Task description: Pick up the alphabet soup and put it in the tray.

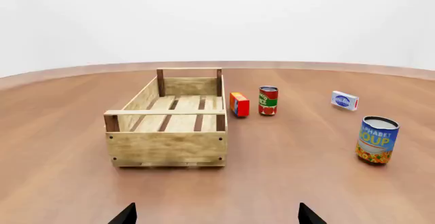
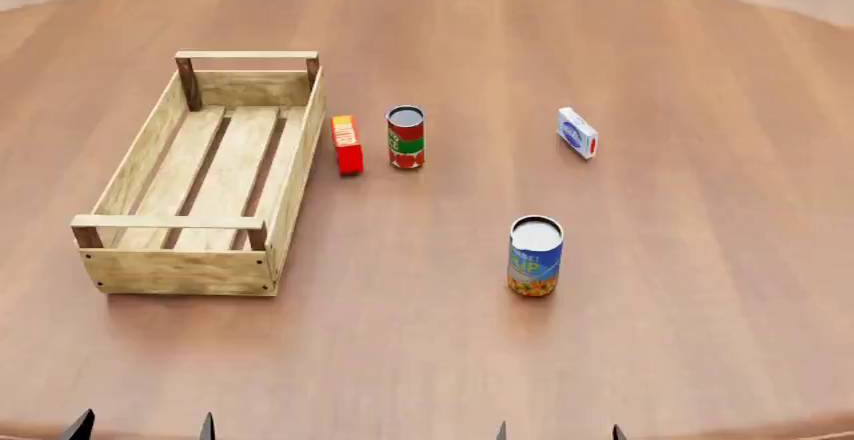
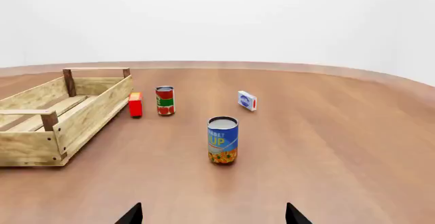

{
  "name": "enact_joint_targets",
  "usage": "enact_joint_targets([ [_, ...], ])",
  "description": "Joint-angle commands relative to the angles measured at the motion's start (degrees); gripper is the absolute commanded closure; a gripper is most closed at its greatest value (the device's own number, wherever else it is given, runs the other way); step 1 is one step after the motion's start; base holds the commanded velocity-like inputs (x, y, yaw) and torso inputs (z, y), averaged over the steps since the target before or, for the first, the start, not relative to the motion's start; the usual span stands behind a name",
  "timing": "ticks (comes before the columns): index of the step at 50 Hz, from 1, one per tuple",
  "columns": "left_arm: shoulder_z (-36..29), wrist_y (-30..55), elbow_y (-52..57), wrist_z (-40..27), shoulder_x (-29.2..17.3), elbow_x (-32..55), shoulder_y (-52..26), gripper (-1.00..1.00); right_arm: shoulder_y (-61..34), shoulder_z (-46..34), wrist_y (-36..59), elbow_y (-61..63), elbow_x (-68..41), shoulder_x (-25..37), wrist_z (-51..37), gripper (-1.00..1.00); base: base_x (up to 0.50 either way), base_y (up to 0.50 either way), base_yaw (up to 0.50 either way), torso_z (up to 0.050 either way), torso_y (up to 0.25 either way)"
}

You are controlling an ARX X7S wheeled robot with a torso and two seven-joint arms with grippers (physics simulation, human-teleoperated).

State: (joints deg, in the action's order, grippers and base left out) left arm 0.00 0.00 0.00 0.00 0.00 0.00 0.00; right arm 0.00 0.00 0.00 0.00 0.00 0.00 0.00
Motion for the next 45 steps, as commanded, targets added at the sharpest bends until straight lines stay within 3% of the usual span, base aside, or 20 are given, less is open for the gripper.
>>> enact_joint_targets([
  [1,-0.94,-0.02,-0.19,-0.49,-0.99,1.47,-0.06,-1.00,-0.18,-0.77,0.22,0.23,-1.04,0.95,-1.22,-1.00,0.00,0.00,0.00,0.000,0.000],
  [14,-3.56,-0.42,-1.10,-1.15,-3.18,4.31,-0.21,-1.00,-0.03,-3.93,-2.16,-0.33,-1.66,3.17,-3.19,-1.00,0.11,0.13,0.00,0.000,0.000],
  [45,-6.10,-0.39,-1.43,-3.83,-5.32,6.54,-0.56,-1.00,-0.04,-6.87,-1.96,0.54,-3.78,5.55,-5.34,-1.00,0.42,0.29,0.00,0.000,0.000],
])
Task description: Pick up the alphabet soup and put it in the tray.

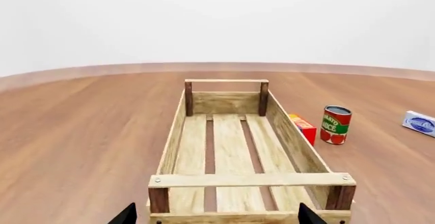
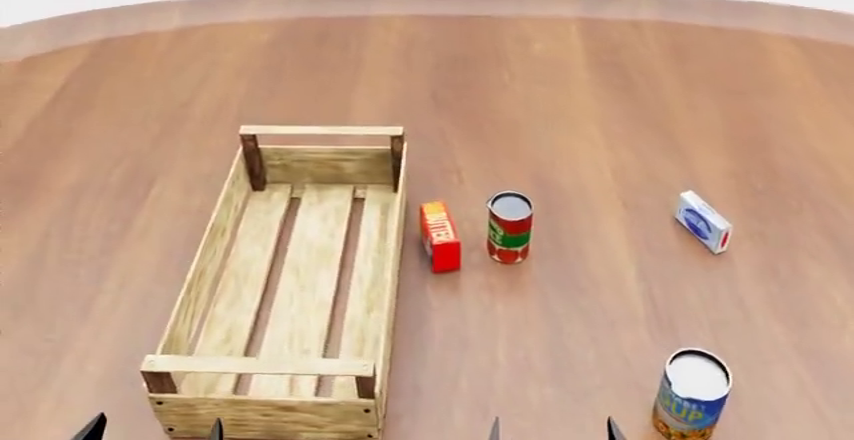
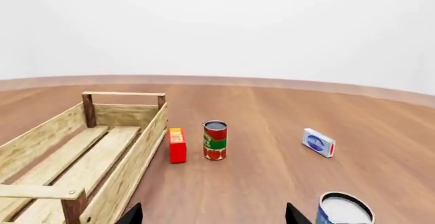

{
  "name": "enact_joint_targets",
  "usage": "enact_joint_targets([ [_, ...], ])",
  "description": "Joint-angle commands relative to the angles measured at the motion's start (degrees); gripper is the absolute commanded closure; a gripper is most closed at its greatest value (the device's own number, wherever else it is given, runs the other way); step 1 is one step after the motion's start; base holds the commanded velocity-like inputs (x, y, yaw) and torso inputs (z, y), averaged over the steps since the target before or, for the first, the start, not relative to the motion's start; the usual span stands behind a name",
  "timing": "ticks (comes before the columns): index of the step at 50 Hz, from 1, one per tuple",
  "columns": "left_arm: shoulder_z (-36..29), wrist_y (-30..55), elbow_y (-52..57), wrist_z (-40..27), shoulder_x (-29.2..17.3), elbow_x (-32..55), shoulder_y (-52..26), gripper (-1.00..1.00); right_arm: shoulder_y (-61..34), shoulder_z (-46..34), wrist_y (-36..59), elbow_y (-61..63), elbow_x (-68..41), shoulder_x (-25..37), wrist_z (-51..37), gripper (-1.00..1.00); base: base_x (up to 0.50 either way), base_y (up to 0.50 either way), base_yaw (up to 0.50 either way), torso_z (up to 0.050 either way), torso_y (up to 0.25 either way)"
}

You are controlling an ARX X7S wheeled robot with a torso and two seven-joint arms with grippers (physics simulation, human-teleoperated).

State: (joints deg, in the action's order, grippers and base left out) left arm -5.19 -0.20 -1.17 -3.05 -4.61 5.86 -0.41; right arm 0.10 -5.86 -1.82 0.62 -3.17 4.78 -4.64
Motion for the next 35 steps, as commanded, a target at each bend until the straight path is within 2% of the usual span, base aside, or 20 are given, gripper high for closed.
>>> enact_joint_targets([
  [1,-0.98,-0.16,-0.16,-0.86,-0.78,0.76,-0.10,-1.00,-0.16,-1.09,-0.17,-0.11,-0.67,0.83,-0.78,-1.00,0.47,0.30,0.00,0.000,0.000],
  [35,-3.02,0.05,-0.19,-2.64,-2.57,2.96,-0.41,-1.00,-0.25,-2.90,-0.30,-0.05,-2.86,2.45,-2.98,-1.00,0.49,0.27,0.00,0.000,0.000],
])
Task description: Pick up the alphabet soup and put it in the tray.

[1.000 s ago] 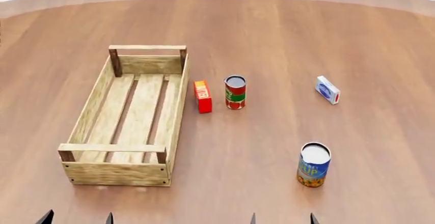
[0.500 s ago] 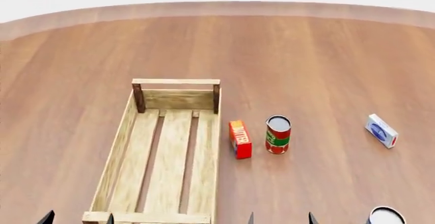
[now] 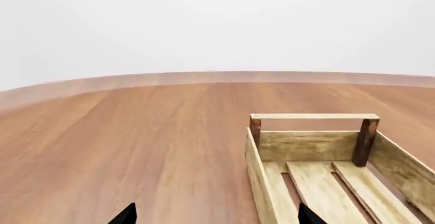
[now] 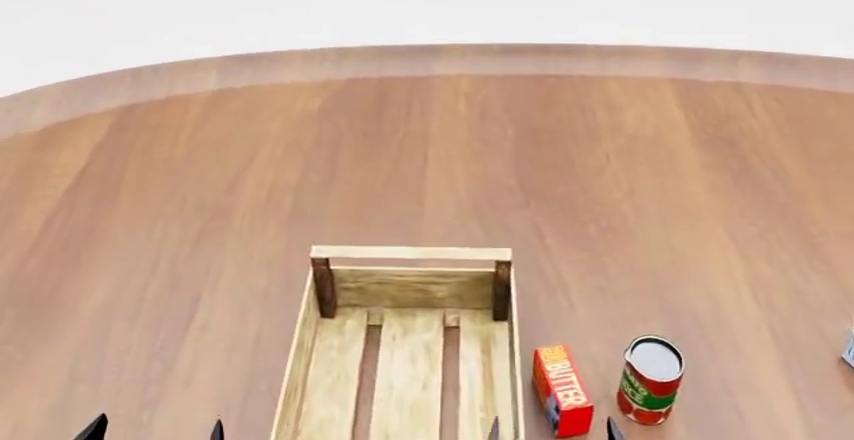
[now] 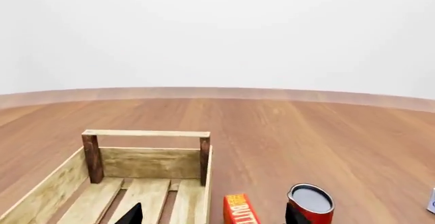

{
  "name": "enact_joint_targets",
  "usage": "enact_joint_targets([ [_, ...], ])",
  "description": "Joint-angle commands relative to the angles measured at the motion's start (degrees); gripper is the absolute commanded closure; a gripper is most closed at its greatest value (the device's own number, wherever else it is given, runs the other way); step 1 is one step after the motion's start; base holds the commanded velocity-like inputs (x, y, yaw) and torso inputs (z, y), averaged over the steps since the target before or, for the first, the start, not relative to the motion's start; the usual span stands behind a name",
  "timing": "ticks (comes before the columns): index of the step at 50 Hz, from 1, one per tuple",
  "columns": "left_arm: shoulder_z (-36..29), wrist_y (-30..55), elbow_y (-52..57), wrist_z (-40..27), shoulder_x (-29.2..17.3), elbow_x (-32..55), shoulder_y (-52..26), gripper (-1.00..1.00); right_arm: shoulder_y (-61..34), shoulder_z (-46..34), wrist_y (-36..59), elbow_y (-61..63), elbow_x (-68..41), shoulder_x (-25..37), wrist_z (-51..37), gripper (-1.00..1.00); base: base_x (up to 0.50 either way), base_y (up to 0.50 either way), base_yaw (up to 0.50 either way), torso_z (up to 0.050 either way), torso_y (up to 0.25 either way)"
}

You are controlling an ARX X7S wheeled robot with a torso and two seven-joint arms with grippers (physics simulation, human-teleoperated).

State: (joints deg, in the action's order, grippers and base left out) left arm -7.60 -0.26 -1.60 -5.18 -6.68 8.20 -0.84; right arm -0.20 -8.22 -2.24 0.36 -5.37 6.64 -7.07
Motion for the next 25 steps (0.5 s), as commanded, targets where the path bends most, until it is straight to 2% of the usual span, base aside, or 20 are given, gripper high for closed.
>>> enact_joint_targets([
  [1,-0.68,0.07,0.05,-0.54,-0.49,0.66,-0.08,-1.00,0.06,-0.60,0.13,0.24,-0.68,0.63,-0.61,-1.00,0.50,0.04,0.00,0.000,0.000],
  [5,-0.87,0.07,0.36,-0.75,-0.71,0.81,0.09,-1.00,0.10,-0.65,0.20,0.47,-1.07,0.80,-0.80,-1.00,0.50,0.00,0.00,0.000,0.000],
  [16,-1.38,-0.19,0.10,-1.28,-1.05,1.20,0.00,-1.00,-0.27,-0.45,1.65,0.40,-2.78,1.00,-1.48,-1.00,0.01,0.00,0.00,0.000,0.000],
  [19,-1.28,-0.23,0.22,-1.54,-1.06,1.57,0.10,-1.00,-0.14,2.14,10.18,5.64,-8.92,1.36,-1.97,-1.00,0.00,0.00,0.00,0.000,0.000],
  [21,-1.34,-0.08,0.32,-1.48,-1.09,1.96,0.04,-1.00,0.24,4.08,25.76,15.86,-13.83,5.48,-3.60,-1.00,0.00,0.00,0.00,0.000,0.000],
  [25,-1.42,-0.05,0.47,-1.71,-1.24,2.19,0.09,-1.00,0.79,7.51,34.72,22.77,-18.51,8.20,-5.45,-1.00,0.00,0.00,0.00,0.000,0.000],
])
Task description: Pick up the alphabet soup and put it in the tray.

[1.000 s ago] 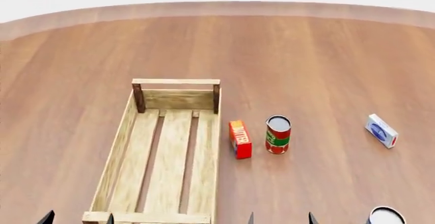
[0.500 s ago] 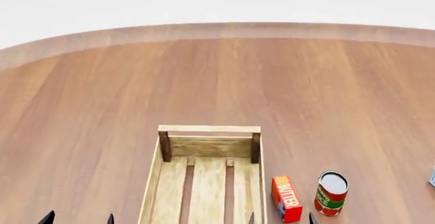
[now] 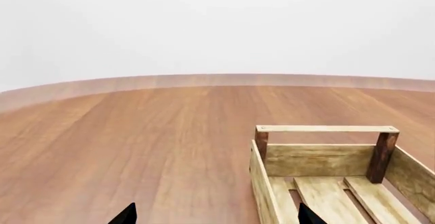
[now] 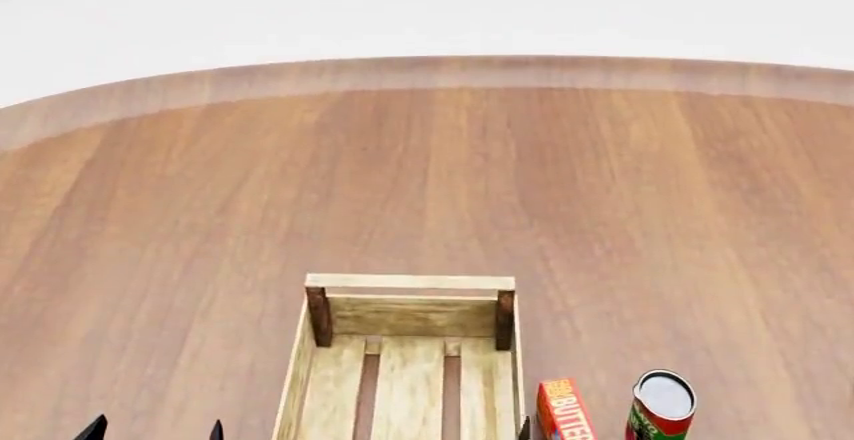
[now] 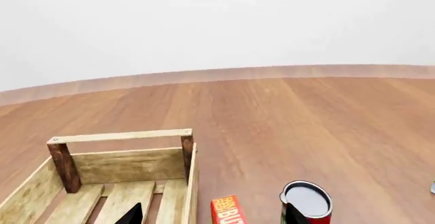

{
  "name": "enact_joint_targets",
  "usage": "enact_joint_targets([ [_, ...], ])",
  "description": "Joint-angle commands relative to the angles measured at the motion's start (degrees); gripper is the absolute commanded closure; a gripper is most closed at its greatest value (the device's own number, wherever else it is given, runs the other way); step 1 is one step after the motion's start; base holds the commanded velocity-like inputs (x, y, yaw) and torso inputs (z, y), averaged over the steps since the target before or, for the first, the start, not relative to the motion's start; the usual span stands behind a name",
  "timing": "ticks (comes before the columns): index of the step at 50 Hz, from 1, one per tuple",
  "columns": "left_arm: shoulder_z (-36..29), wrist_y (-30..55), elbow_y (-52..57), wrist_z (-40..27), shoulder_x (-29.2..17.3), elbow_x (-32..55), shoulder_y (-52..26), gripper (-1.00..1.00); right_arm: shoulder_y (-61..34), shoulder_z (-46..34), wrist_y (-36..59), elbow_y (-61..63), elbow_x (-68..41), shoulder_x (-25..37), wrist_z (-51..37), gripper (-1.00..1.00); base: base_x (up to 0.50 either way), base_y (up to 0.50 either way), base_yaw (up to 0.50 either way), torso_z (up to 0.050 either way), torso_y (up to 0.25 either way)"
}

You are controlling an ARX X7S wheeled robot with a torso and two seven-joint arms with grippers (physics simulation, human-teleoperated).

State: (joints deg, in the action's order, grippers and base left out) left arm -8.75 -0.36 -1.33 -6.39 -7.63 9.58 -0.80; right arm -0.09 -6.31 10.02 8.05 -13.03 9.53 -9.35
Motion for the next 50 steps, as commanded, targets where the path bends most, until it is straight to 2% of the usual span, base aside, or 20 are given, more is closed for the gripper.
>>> enact_joint_targets([
  [1,-0.32,0.07,0.16,-0.52,-0.33,0.86,0.01,-1.00,0.92,6.43,24.26,16.68,-11.72,6.01,-3.68,-1.00,0.00,0.00,0.00,0.000,0.000],
  [2,-0.38,0.05,0.11,-0.57,-0.36,0.85,-0.02,-1.00,1.03,6.87,25.62,17.65,-12.12,6.48,-4.24,-1.00,0.00,0.00,0.00,0.000,0.000],
  [3,-0.53,-0.07,-0.58,-0.97,-0.26,0.38,-0.22,-1.00,9.63,15.46,34.22,26.24,-20.71,14.78,-4.14,-1.00,0.00,0.00,0.00,0.000,0.000],
  [4,-0.51,0.11,-1.29,-0.97,-0.18,0.54,-0.78,-1.00,15.80,24.05,39.12,31.61,-26.98,16.73,-3.61,-1.00,0.00,0.00,0.00,0.000,0.000],
  [5,-0.55,0.09,-1.31,-1.01,-0.20,0.59,-0.79,-1.00,16.11,28.28,39.09,31.74,-27.10,16.71,-3.59,-1.00,0.00,0.00,0.00,0.000,0.000],
  [50,-2.10,0.11,-1.10,-2.75,-1.54,2.42,-0.82,-1.00,25.40,34.47,36.22,32.44,-28.76,15.65,-1.85,-1.00,0.00,0.00,0.00,0.000,0.000],
])
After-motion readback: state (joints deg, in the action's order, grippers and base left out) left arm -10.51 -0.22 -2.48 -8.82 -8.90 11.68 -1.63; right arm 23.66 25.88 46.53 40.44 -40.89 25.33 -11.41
